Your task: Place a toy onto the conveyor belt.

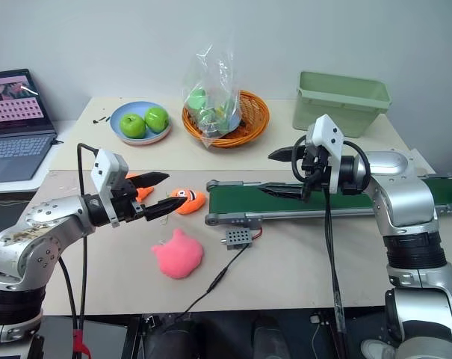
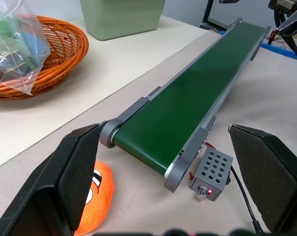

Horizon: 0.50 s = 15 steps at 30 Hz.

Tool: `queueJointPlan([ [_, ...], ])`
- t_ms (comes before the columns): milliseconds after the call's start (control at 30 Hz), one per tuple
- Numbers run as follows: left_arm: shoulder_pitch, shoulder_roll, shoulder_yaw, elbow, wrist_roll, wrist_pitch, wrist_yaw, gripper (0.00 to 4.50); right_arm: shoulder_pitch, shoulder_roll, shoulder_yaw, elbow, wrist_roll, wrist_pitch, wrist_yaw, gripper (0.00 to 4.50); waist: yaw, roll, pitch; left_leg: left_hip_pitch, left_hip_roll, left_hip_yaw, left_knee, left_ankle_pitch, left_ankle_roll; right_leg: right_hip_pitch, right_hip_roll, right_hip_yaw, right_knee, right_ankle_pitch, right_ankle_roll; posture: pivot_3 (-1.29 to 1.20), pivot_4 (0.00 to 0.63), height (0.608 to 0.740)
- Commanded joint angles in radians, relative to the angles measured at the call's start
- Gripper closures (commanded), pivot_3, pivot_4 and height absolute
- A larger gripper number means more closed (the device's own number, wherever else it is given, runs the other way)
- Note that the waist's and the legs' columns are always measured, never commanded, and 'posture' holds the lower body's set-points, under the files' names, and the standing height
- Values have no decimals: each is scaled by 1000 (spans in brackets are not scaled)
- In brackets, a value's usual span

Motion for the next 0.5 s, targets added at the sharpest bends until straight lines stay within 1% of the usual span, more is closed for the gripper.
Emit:
queueJointPlan([
  [33, -13, -5, 43, -26, -23, -15, 9, 51, -24, 7, -20, 6, 0, -33, -7, 0, 0, 0, 0, 0, 0, 0, 0, 0, 0, 0, 0, 0, 0, 0, 0, 0, 150, 740],
  [167, -25, -23, 75, -20, -49, -8, 32, 51, -24, 19, -21, 23, -4, -41, -8, 0, 0, 0, 0, 0, 0, 0, 0, 0, 0, 0, 0, 0, 0, 0, 0, 0, 150, 740],
  [300, -8, 19, 79, 4, -12, -14, 17, 51, -32, 30, -14, 37, -12, -49, -6, 0, -1, 0, 0, 0, 0, 0, 0, 0, 0, 0, 0, 0, 0, 0, 0, 0, 150, 740],
  [400, -14, 24, 141, 26, -49, 7, 36, 51, -44, 37, -5, 51, -19, -55, 0, 0, -1, 0, 0, 0, 0, 0, 0, 0, 0, 0, 0, 0, 0, 0, 0, 0, 150, 740],
  [500, -18, 17, 231, 38, -108, 45, 75, 51, -58, 43, 2, 68, -23, -62, 7, 0, -1, 0, 0, 0, 0, 0, 0, 0, 0, 0, 0, 0, 0, 0, 0, 0, 150, 740],
])
